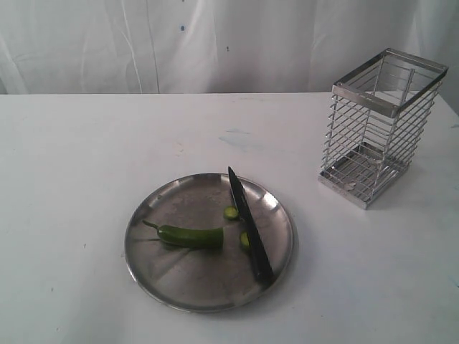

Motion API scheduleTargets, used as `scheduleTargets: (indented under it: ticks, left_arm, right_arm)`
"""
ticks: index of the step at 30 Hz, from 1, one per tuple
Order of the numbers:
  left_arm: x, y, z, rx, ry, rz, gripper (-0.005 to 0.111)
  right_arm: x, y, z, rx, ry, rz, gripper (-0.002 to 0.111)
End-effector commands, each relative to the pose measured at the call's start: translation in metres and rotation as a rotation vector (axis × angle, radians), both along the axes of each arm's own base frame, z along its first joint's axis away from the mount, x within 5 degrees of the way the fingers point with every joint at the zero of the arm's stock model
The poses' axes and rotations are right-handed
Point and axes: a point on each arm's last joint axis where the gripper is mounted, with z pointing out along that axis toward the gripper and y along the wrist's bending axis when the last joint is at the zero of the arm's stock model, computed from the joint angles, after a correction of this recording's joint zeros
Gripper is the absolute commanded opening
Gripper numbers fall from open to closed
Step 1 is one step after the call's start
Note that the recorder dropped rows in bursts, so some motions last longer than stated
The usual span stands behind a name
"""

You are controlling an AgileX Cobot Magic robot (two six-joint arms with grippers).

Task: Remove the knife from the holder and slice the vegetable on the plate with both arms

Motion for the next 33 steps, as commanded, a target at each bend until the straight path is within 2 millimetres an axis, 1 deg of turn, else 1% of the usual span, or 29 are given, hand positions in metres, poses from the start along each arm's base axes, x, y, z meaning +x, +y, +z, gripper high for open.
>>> scheduleTargets:
  ticks: [1, 2, 4, 5, 8, 11, 17, 26, 30, 31, 32, 33]
  left_arm:
    - [0.008, 0.003, -0.041, -0.049, 0.225, 0.018, 0.0]
    - [0.01, 0.002, -0.05, -0.061, 0.261, 0.012, 0.0]
    - [0.013, 0.0, -0.06, -0.031, 0.287, -0.018, 0.0]
    - [0.012, -0.002, -0.066, -0.025, 0.299, -0.033, 0.0]
    - [0.005, -0.007, -0.075, -0.019, 0.285, -0.078, 0.0]
    - [-0.007, -0.011, -0.08, -0.01, 0.236, -0.114, 0.0]
    - [-0.028, -0.015, -0.085, -0.016, 0.086, -0.18, 0.0]
    - [-0.032, -0.025, -0.082, -0.014, -0.032, -0.288, 0.0]
    - [-0.031, -0.023, -0.093, -0.039, 0.006, -0.278, 0.0]
    - [-0.031, -0.021, -0.094, -0.06, 0.019, -0.258, 0.0]
    - [-0.03, -0.017, -0.099, -0.059, 0.077, -0.204, 0.0]
    - [-0.03, -0.014, -0.103, -0.031, 0.113, -0.165, 0.0]
  right_arm:
    - [0.0, 0.0, 0.0, -0.011, -0.007, -0.001, 0.0]
    - [0.0, 0.0, 0.0, -0.011, -0.007, -0.001, 0.0]
    - [0.0, 0.0, 0.0, -0.011, -0.007, -0.001, 0.0]
    - [0.0, 0.0, 0.0, -0.011, -0.007, -0.001, 0.0]
    - [0.0, 0.0, 0.0, -0.011, -0.007, -0.001, 0.0]
    - [0.0, 0.0, 0.0, -0.011, -0.007, -0.001, 0.0]
    - [0.0, 0.0, 0.0, -0.011, -0.007, -0.001, 0.0]
    - [0.0, 0.0, 0.0, -0.011, -0.007, -0.001, 0.0]
    - [0.0, 0.0, 0.0, -0.011, -0.007, -0.001, 0.0]
    - [0.0, 0.0, 0.0, -0.011, -0.007, -0.001, 0.0]
    - [0.0, 0.0, 0.0, -0.011, -0.007, -0.001, 0.0]
    - [0.0, 0.0, 0.0, -0.011, -0.007, -0.001, 0.0]
